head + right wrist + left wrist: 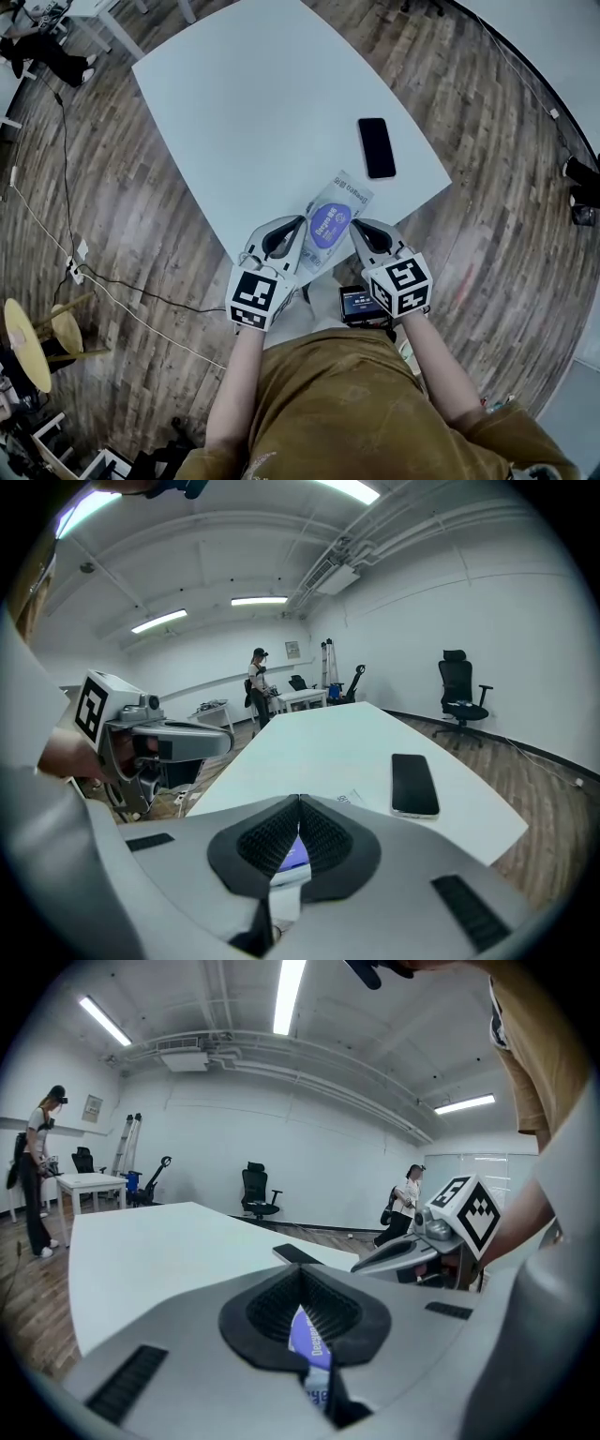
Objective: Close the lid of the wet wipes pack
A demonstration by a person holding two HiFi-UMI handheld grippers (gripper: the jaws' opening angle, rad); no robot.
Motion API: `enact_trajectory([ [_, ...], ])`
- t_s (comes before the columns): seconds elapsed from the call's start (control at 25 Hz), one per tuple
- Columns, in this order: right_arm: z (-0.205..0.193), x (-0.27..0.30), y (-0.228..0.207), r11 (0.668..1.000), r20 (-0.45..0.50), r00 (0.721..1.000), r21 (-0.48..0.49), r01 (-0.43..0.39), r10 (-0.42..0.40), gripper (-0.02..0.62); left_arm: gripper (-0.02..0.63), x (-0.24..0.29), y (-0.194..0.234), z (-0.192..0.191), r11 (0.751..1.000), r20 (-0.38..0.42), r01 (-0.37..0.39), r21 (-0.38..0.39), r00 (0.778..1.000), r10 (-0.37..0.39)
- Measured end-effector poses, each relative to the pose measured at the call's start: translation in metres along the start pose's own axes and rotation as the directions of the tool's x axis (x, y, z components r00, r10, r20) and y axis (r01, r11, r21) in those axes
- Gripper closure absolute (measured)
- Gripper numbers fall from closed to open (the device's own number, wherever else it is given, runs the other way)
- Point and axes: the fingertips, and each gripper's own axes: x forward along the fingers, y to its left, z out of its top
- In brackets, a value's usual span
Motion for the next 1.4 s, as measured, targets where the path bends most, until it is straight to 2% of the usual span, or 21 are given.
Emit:
enact_trajectory([
  [0.2, 0.016, -0.019, 0.002, 0.999, 0.073, 0.996, -0.009, 0.051, -0.050, 0.586, 0.600, -0.015, 0.000, 0.019, 0.999, 0.049, -0.032, 0.011, 0.998, 0.032],
  [0.36, 0.038, -0.040, -0.001, 0.993, 0.159, 0.981, -0.021, 0.112, -0.108, 0.588, 0.600, -0.026, 0.003, 0.037, 0.997, 0.091, -0.073, 0.028, 0.993, 0.070],
  [0.64, 0.082, -0.067, -0.003, 0.975, 0.302, 0.936, -0.073, 0.209, -0.178, 0.588, 0.600, -0.044, 0.007, 0.064, 0.987, 0.152, -0.140, 0.076, 0.980, 0.128],
  [0.92, 0.121, -0.091, -0.006, 0.966, 0.411, 0.890, -0.076, 0.249, -0.197, 0.588, 0.600, -0.061, 0.008, 0.099, 0.972, 0.238, -0.213, 0.096, 0.953, 0.185],
  [1.16, 0.155, -0.100, 0.004, 0.954, 0.488, 0.854, -0.128, 0.273, -0.179, 0.588, 0.600, -0.076, 0.022, 0.132, 0.948, 0.300, -0.299, 0.107, 0.919, 0.256],
  [1.4, 0.175, -0.112, 0.011, 0.950, 0.538, 0.827, -0.143, 0.276, -0.159, 0.588, 0.600, -0.097, 0.021, 0.163, 0.919, 0.430, -0.384, 0.094, 0.848, 0.311],
])
